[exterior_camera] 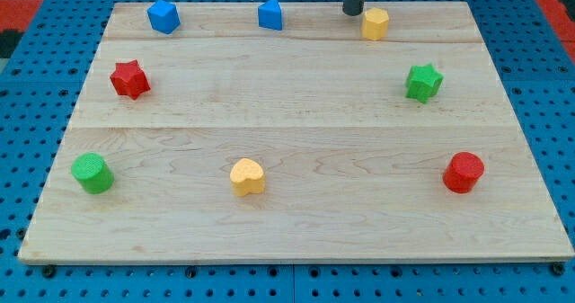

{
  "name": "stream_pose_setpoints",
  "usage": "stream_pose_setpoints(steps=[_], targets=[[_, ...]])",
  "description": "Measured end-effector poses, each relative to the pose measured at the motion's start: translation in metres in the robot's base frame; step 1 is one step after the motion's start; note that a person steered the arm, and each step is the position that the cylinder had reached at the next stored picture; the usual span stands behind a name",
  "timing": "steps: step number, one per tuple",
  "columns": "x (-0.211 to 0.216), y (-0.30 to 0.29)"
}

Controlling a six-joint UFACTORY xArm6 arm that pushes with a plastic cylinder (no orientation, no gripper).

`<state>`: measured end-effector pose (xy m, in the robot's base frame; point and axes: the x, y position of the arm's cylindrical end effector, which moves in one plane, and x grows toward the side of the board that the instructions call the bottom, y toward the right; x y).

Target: Slide the yellow hexagon closer to the green star

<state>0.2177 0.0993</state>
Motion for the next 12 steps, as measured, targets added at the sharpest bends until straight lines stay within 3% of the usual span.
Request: stream_pose_setpoints(steps=[1,3,5,6,12], targets=[[0.056,0.003],[0.052,0.027],[0.039,-0.03],[0.029,-0.005],[0.013,0.006]])
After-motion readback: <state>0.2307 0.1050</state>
